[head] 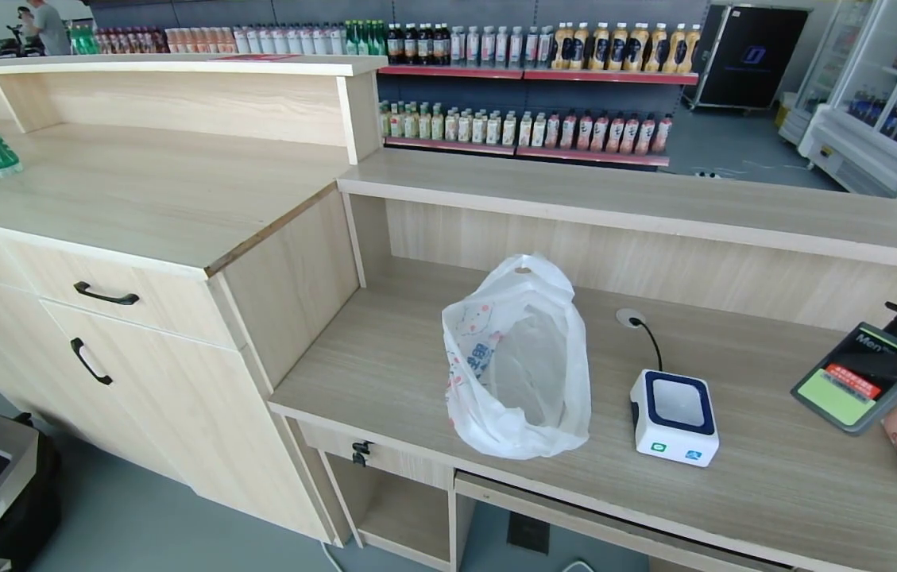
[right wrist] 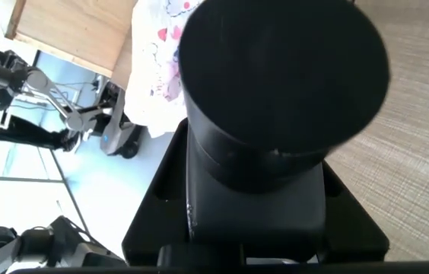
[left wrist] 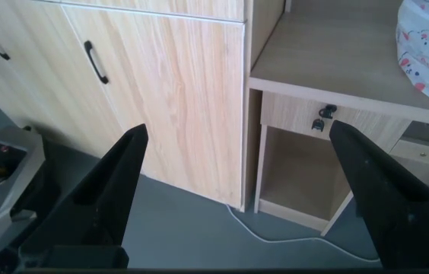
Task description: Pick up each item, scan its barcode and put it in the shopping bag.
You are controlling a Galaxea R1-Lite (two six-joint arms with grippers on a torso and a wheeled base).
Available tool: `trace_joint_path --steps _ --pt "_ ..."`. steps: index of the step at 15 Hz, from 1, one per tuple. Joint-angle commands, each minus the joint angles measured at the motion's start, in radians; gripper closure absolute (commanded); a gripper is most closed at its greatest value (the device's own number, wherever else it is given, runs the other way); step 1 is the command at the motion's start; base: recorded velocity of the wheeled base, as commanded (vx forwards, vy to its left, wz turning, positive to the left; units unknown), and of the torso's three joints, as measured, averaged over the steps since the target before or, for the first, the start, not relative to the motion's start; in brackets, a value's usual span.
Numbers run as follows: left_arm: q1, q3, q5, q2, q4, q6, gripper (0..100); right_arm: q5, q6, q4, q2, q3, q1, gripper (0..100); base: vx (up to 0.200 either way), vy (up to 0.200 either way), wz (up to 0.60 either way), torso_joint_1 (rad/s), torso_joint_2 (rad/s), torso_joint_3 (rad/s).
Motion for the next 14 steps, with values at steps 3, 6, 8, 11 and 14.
trace_joint_path --steps 3,6,8,11,14 --pt "0.000 0.000 0.000 0.000 0.000 0.000 0 0.003 -0.003 -0.002 0.037 -0.024 0.000 100 0.000 0.000 0.00 0.000 0.00 0.000" --pt "0.000 0.000 0.000 0.000 0.000 0.000 0 0.006 -0.032 -0.002 0.057 -0.024 0.000 100 0.000 0.000 0.00 0.000 0.00 0.000" --pt "0.000 0.000 0.000 0.000 0.000 0.000 0 0.020 -0.034 -0.001 0.059 -0.021 0.009 100 0.000 0.000 0.00 0.000 0.00 0.000" --pt "0.000 0.000 0.000 0.000 0.000 0.000 0 0.026 -0.037 -0.001 0.054 -0.019 0.035 100 0.000 0.000 0.00 0.000 0.00 0.000" --pt "0.000 0.000 0.000 0.000 0.000 0.000 0 0.028 -0.038 -0.010 0.071 -0.027 0.055 100 0.000 0.000 0.00 0.000 0.00 0.000"
